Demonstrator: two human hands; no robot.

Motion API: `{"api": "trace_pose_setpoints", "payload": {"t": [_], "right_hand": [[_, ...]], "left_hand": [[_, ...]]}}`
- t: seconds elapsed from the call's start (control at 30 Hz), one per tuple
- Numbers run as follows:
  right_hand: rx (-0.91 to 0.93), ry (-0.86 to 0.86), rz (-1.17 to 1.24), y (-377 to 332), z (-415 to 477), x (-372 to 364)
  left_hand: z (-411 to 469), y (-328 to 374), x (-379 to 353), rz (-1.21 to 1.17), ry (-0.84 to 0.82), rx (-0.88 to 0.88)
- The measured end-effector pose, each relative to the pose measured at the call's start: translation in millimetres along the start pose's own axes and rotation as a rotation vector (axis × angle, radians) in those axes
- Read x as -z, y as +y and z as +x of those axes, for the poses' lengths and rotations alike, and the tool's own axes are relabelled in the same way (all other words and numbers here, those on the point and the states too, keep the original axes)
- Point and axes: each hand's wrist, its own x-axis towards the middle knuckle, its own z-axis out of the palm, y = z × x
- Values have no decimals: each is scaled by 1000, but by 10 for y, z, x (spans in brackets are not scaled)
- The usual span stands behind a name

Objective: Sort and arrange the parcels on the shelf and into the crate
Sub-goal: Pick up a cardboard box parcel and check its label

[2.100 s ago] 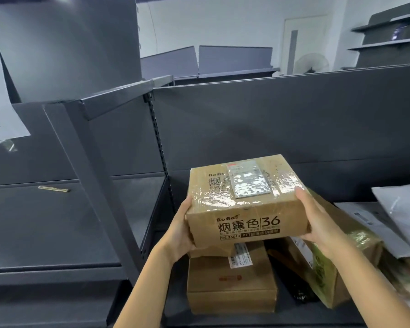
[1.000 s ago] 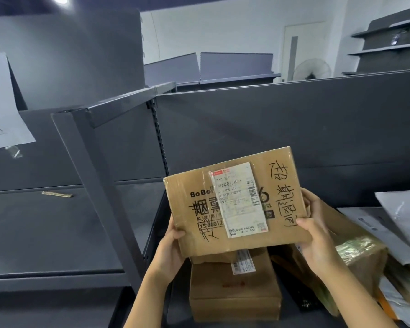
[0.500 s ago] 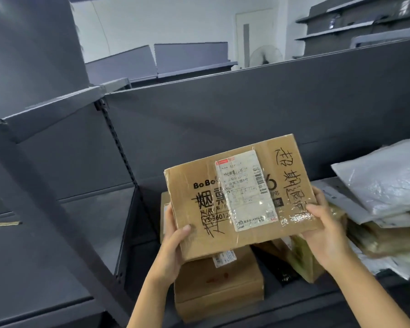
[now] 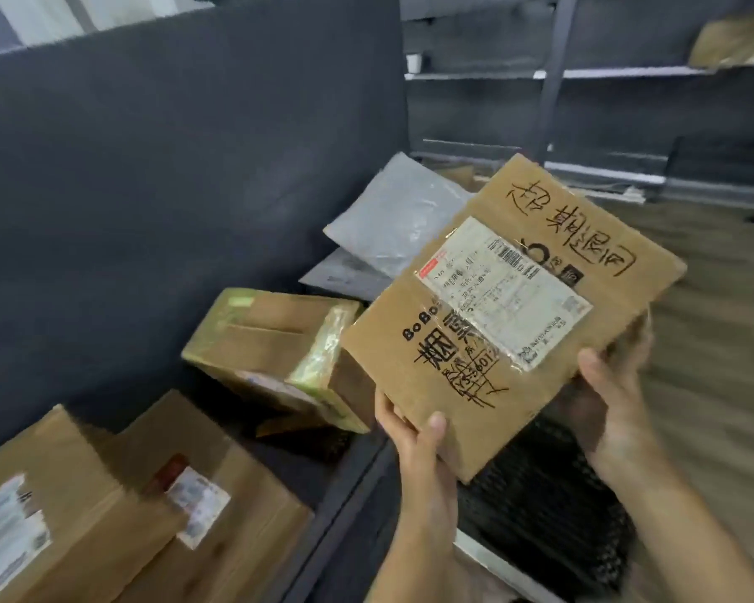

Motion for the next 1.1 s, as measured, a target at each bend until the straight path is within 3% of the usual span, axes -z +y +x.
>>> {"api": "trace_pose_setpoints", "payload": {"t": [0.2,0.33,0.47,0.67,0.87,1.0,1.1], "right_hand": [[-88,407,-8,226,-316,840],[-132,563,16,178,-305,1433],[-240,514,-17,309,-299,1844],[-461,508,-112,870,-345,2118],[-634,532,-185,1728,-210,2505],[-705,552,-280,2595,177,3036],[-806,596,-173,3366,457,3250]], "left_hand": [[-72,-847,-395,147,-80,363],[370,-915,-410,387,63,459],[818,-934,-345,599,-157,544],[1000,-1486,-237,762,-408,848],[1378,-2505,223,792,-338,981],[1710,-3356,677,846,-336,942],[1969,-3907,1104,880,-276,935]]}}
